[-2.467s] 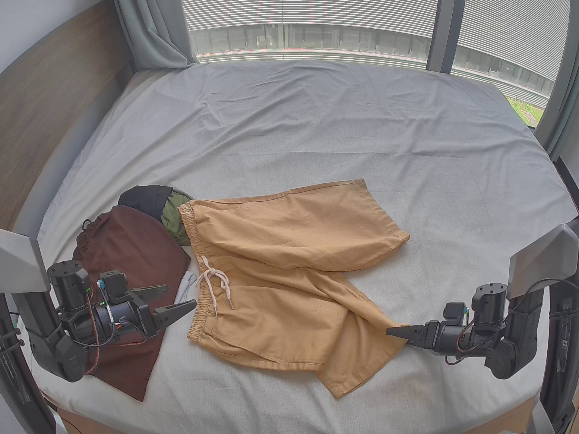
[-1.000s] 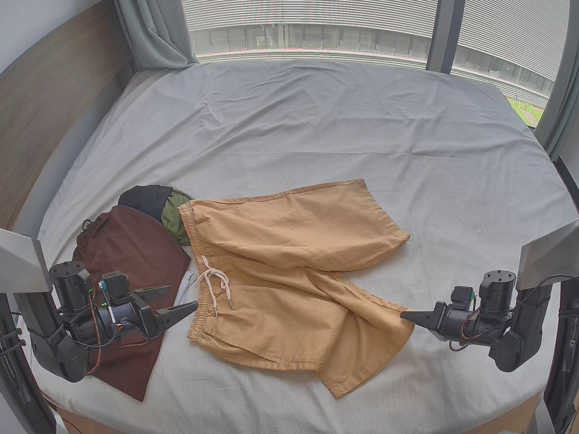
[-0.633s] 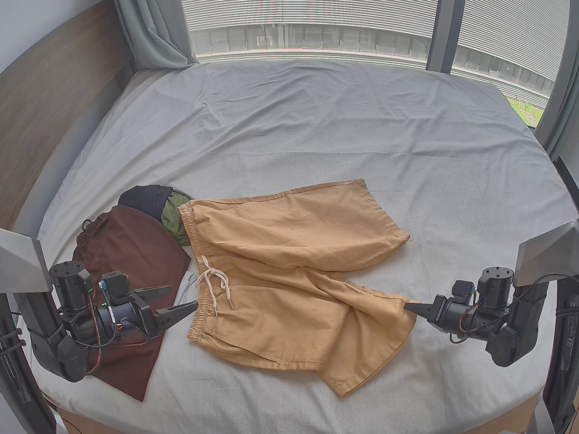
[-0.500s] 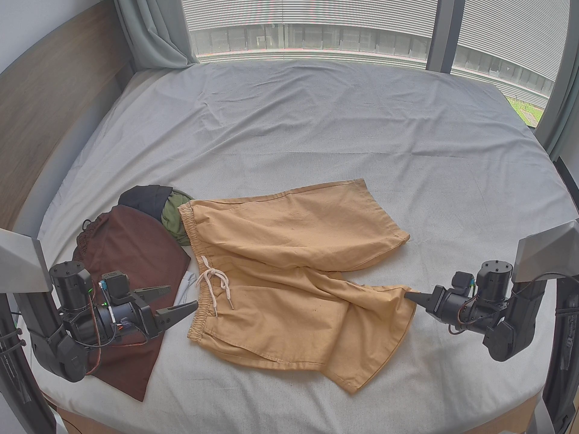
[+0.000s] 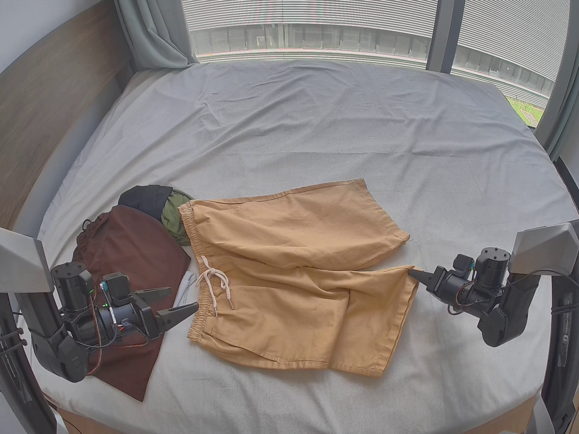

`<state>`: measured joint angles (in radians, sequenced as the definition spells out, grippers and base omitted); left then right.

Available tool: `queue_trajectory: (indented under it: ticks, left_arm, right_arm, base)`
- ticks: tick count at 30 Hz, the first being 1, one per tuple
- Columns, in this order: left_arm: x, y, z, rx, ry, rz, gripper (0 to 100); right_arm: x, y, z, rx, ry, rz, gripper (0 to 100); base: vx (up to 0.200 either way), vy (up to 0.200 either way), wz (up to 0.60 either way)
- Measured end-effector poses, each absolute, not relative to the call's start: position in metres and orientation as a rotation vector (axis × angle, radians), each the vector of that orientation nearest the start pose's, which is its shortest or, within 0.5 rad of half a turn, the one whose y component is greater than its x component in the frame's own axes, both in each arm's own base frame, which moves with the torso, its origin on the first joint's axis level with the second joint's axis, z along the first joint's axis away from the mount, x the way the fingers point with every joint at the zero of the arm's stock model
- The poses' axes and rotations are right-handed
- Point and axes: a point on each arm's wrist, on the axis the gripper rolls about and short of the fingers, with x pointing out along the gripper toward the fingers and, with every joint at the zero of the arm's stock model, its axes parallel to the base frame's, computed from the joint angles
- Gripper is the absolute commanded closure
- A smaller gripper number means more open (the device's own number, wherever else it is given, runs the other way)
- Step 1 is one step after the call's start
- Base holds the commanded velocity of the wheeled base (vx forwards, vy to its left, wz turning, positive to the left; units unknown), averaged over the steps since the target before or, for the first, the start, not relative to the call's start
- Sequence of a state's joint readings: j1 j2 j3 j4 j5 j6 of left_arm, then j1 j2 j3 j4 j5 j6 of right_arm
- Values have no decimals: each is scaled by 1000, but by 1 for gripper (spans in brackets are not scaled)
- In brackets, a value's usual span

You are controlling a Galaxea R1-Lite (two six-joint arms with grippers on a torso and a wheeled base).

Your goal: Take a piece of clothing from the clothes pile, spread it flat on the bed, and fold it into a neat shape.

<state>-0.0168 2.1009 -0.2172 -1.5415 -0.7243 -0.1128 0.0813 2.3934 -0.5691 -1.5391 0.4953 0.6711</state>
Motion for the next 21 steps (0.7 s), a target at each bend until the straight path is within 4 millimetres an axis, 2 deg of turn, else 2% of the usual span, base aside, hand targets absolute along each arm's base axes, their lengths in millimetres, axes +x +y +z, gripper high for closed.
queue_trajectory:
  ticks: [9, 21]
  left_arm:
    - [261, -20, 36, -230, 375, -716, 0]
    - [261, -20, 33, -234, 385, -718, 0]
  right_arm:
    - [360, 33, -13, 702, 414, 455, 100]
    - [379, 38, -12, 687, 356, 485, 100]
  base:
    - [0, 0, 0]
    - [0, 0, 0]
